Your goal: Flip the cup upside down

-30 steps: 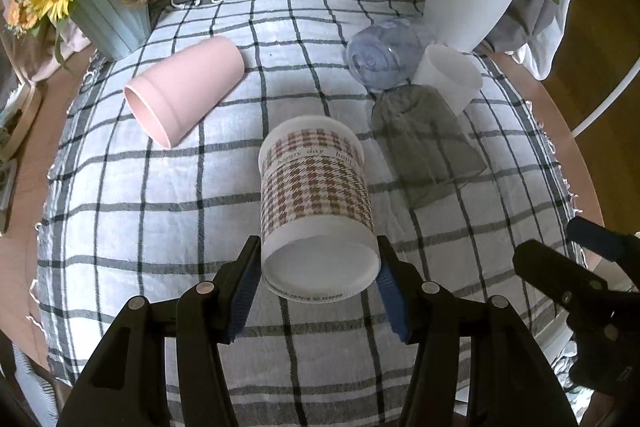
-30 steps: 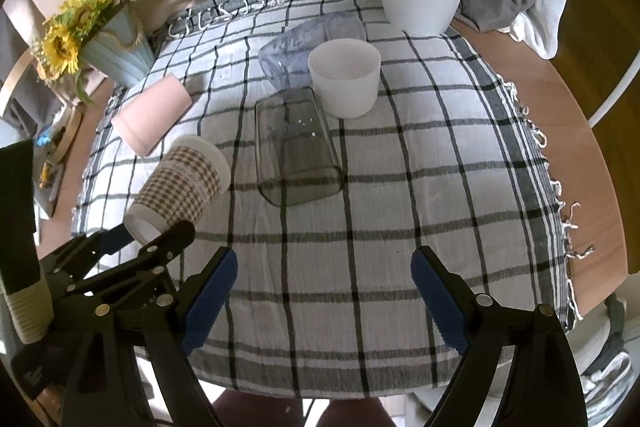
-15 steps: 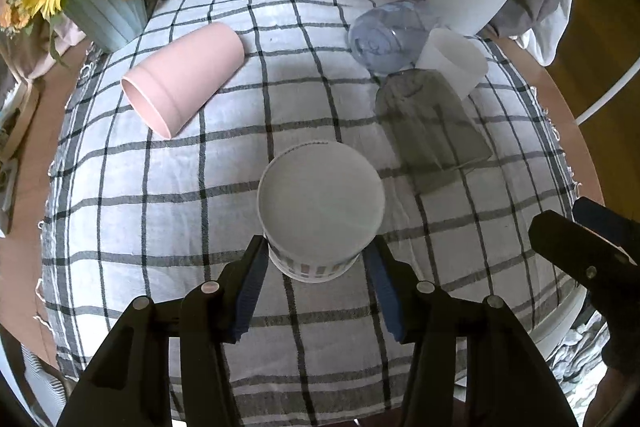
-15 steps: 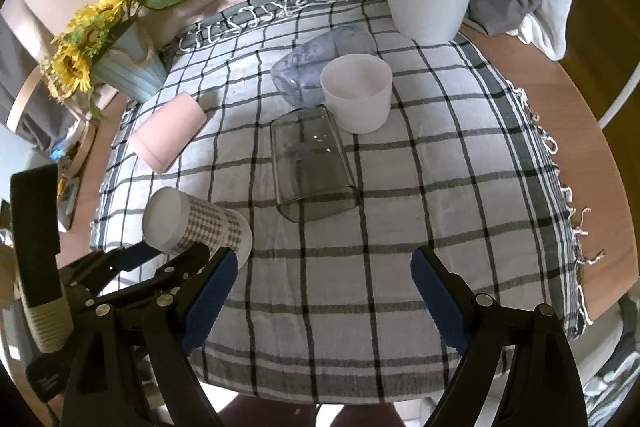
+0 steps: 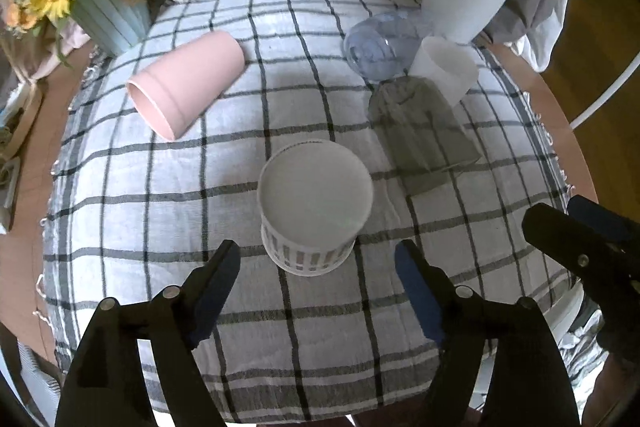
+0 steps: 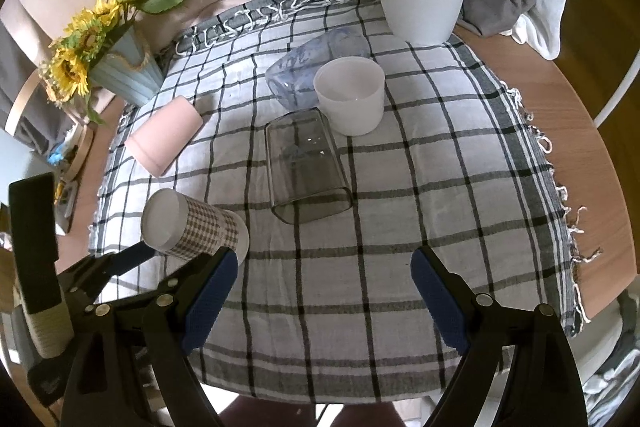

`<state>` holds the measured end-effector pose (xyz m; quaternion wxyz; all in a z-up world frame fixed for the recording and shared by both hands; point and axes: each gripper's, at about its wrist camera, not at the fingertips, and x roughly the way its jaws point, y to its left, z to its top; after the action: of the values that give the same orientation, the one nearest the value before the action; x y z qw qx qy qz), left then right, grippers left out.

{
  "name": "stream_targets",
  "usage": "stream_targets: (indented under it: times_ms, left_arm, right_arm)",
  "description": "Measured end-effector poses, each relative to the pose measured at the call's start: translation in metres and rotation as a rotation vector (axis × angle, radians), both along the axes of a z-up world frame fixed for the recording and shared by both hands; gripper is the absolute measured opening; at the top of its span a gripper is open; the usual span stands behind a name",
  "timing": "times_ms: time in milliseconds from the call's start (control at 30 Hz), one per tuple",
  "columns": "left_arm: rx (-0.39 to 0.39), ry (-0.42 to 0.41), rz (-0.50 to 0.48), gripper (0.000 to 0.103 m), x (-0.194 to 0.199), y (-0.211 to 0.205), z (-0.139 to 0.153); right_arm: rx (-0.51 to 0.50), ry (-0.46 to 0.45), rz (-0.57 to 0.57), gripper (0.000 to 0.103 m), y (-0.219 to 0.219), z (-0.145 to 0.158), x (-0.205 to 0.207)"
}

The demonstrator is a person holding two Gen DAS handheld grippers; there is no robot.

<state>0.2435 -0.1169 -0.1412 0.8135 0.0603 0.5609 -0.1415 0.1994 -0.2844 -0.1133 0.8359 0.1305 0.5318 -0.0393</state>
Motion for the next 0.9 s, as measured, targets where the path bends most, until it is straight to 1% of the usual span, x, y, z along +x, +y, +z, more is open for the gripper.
stream_targets:
  times_ms: [33,67,133,200,333,400,467,633,900]
  left_arm:
    - [0.013,-0.012,0.015,0.089,-0.003,0.001,0.003]
    - [0.023,-0.029,0.034,0.093,-0.006,0.003,0.007]
    - [0.044,-0.060,0.070,0.094,-0.013,0.007,0.014]
    - [0.086,-0.096,0.115,0.097,-0.023,0.012,0.021]
    - [0.118,-0.174,0.174,0.098,-0.044,0.020,0.037]
    - [0.107,-0.207,0.180,0.098,-0.057,0.023,0.049]
    - [0.088,-0.236,0.180,0.103,-0.068,0.028,0.060]
    - [0.057,-0.335,0.190,0.103,-0.102,0.045,0.091]
    - [0.011,-0.411,0.202,0.103,-0.153,0.083,0.123]
  right_arm:
    - [0.002,-0.005,0.000,0.089,-0.001,0.001,-0.001]
    - [0.004,-0.012,-0.001,0.089,-0.002,0.003,-0.003]
    - [0.002,-0.025,-0.003,0.089,-0.005,0.005,-0.006]
    - [0.007,-0.040,-0.002,0.089,-0.008,0.007,-0.010]
    - [-0.011,-0.078,0.005,0.089,-0.008,0.017,-0.021]
    - [-0.029,-0.105,0.010,0.089,-0.005,0.024,-0.029]
    - [-0.036,-0.135,0.013,0.089,-0.001,0.034,-0.041]
    - [-0.053,-0.197,0.012,0.089,0.014,0.057,-0.072]
    - [-0.080,-0.268,-0.055,0.089,0.043,0.090,-0.130]
